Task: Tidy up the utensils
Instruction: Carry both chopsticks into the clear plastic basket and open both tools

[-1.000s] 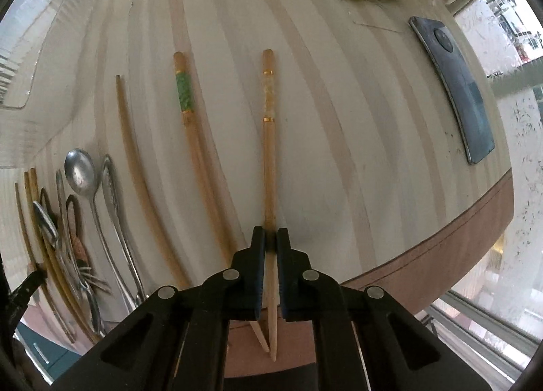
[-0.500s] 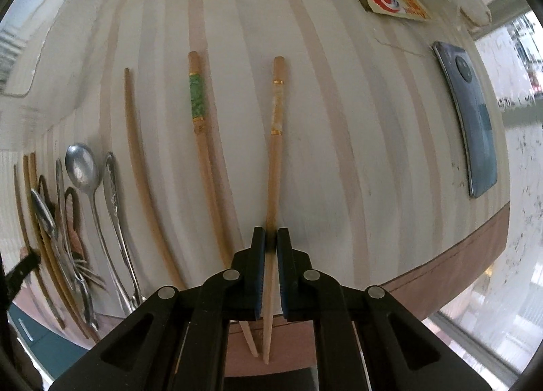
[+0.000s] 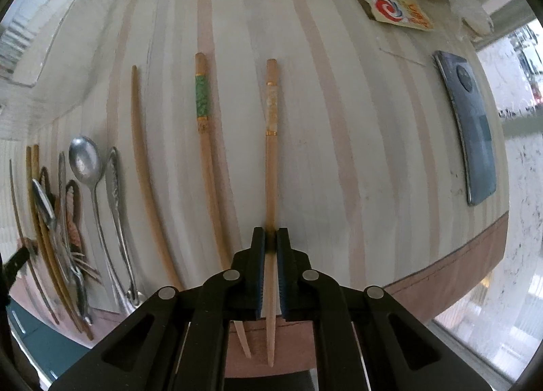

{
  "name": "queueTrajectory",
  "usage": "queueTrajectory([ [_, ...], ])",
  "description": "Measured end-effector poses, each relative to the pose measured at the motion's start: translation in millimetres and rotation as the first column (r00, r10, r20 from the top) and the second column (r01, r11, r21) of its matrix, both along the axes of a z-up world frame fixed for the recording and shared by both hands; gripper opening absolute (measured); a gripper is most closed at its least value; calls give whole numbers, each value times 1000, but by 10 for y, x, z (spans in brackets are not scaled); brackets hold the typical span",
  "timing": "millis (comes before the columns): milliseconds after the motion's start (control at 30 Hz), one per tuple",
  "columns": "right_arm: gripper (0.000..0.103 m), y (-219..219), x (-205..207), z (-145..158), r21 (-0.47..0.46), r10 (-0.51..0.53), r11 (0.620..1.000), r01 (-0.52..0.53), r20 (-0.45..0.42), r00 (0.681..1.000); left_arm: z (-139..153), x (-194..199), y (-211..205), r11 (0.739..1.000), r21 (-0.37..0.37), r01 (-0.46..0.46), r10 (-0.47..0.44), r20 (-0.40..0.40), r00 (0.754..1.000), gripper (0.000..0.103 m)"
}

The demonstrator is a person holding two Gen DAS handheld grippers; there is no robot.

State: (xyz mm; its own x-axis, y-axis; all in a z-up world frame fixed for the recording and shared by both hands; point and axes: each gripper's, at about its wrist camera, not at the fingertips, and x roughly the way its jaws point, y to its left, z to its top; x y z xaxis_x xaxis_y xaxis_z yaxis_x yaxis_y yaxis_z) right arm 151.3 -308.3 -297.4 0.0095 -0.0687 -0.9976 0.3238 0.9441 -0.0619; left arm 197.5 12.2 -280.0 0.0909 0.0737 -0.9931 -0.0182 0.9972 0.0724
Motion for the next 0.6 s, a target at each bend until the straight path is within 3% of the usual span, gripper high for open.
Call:
queueTrajectory([
  [200,7,82,77,513,34,2,999,-6,112,994,599,-123,62,1000,-19,-15,17,99,995,4],
  [333,7,203,200,958,80,23,996,-39,194,981,1235,-144,-17,997,-73,16,-2,191,982,4],
  [500,7,388,467,1547,178,55,978,-111,293,955,1972,166,-95,983,-166,80,-27,298,954,4],
  [600,7,595,748,1777,218,72,964,-152,336,939,2159,436,-231,974,-185,128,-63,323,944,4],
])
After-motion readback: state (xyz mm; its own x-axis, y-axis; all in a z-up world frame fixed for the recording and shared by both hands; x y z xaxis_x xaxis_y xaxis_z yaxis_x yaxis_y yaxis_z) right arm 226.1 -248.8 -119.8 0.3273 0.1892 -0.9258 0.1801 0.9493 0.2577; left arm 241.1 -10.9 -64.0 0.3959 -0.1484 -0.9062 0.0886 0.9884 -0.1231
